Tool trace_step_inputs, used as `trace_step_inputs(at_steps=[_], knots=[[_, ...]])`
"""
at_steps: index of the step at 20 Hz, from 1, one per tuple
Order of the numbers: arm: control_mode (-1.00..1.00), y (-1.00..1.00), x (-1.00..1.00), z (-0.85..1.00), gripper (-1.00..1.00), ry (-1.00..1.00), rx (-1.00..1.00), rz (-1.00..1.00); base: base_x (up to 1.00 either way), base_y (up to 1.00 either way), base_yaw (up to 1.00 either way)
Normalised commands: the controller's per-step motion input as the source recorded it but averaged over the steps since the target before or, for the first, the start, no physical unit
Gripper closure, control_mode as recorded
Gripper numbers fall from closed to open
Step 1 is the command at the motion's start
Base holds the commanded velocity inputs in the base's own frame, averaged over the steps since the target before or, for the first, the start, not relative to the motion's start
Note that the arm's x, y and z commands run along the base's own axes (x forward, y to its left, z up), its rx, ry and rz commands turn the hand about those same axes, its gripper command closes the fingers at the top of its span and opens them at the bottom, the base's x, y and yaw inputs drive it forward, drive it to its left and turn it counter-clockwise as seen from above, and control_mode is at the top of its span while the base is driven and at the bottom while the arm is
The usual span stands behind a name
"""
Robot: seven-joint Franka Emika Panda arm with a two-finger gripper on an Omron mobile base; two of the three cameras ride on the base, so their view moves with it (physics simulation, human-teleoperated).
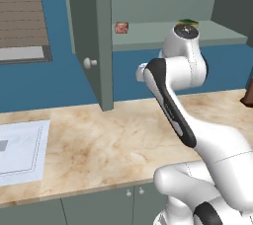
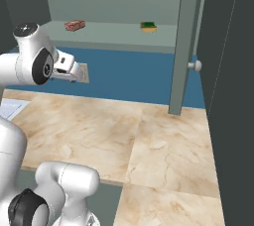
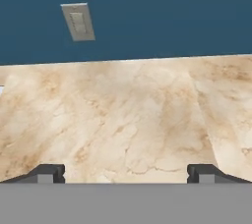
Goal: Locate and retrieve the bar soap and sponge from the cabinet. Place them next to the sink.
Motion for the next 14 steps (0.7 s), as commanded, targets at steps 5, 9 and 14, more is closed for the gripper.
trace_step_inputs(at_steps=[5, 9, 14], knots=[[-1.00, 0.11, -0.04, 0.40, -1.00, -0.19, 0.03, -0.02, 0.00, 0.00, 0.00], [-1.00, 0.15, 0.00, 0.45, -1.00, -0.13, 0.02, 0.00, 0.00, 0.00, 0.00], [-1.00, 0.07, 0.00, 0.43, -1.00, -0.15, 0.01, -0.02, 0.00, 0.00, 0.00]])
